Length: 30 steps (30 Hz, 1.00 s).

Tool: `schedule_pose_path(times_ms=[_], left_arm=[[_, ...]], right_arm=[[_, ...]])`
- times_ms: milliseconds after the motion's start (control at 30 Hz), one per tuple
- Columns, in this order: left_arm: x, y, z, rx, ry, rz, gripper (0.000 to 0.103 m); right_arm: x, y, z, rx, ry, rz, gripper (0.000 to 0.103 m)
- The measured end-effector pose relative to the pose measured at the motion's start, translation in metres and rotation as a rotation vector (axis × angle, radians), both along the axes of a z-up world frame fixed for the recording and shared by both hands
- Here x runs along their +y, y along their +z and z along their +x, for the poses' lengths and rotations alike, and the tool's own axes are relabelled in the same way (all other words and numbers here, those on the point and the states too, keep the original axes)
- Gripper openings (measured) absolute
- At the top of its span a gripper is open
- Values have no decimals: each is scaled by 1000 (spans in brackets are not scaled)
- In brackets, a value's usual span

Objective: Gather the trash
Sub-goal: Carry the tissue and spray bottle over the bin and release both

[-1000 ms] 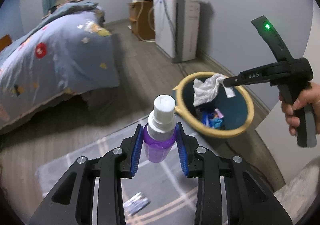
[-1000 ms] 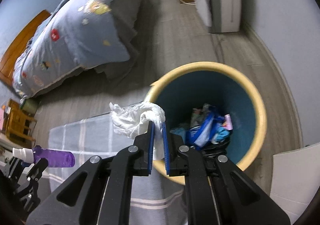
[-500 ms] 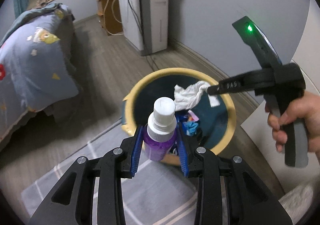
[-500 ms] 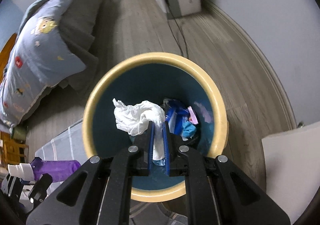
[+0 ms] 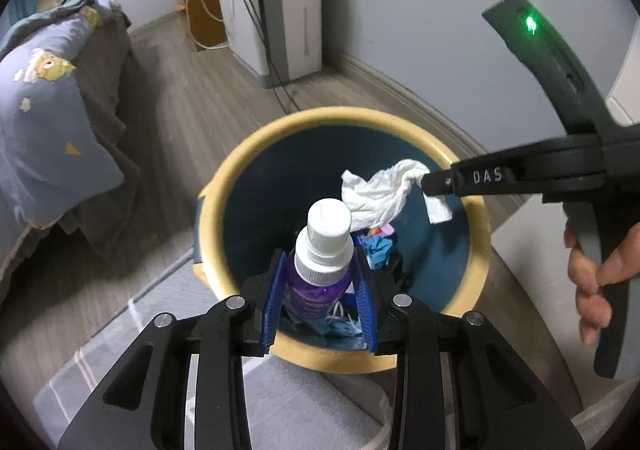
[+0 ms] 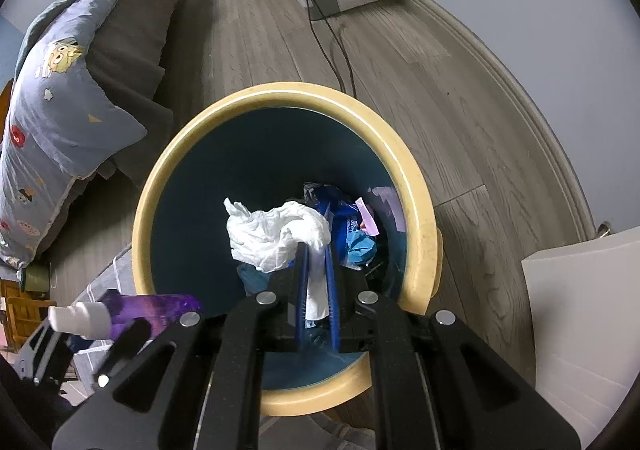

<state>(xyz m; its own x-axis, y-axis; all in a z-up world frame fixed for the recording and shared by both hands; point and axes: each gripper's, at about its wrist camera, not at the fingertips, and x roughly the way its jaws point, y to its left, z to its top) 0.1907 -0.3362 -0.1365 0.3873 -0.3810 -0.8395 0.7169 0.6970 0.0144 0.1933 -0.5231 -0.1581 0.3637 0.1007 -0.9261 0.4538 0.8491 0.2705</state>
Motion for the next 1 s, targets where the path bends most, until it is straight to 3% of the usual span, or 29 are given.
schedule_pose_path(times_ms=[233,333,400,533,667,733,800,900,1000], left_arm=[[-5,-10,15,3,30,27,35],[-2,-8,23,-5,51,6,45],[1,-7,24,-11,60,-9,51],[5,-9,26,-5,73,-10,55],[11,-8,25,-14,92,-22,71],[15,-7,24,-20,110,-27,79],[18,-8,22,-31,124,-19,92],[20,-7,19,-65,144,11,95],[24,-5,15,-83,155,30,95]], right_arm=[[-1,-5,3,-13,-23,51,12],[-1,-4,3,-20,-24,43,27],[-1,-4,4,-22,-28,45,28],[-3,-3,4,-25,-41,55,28],[-5,-1,4,-29,-44,46,30],[-6,1,3,-33,-53,38,42],[-8,3,1,-33,-64,26,61],[-10,9,-3,-37,-88,0,89],[-13,17,-7,-37,-105,-49,96]])
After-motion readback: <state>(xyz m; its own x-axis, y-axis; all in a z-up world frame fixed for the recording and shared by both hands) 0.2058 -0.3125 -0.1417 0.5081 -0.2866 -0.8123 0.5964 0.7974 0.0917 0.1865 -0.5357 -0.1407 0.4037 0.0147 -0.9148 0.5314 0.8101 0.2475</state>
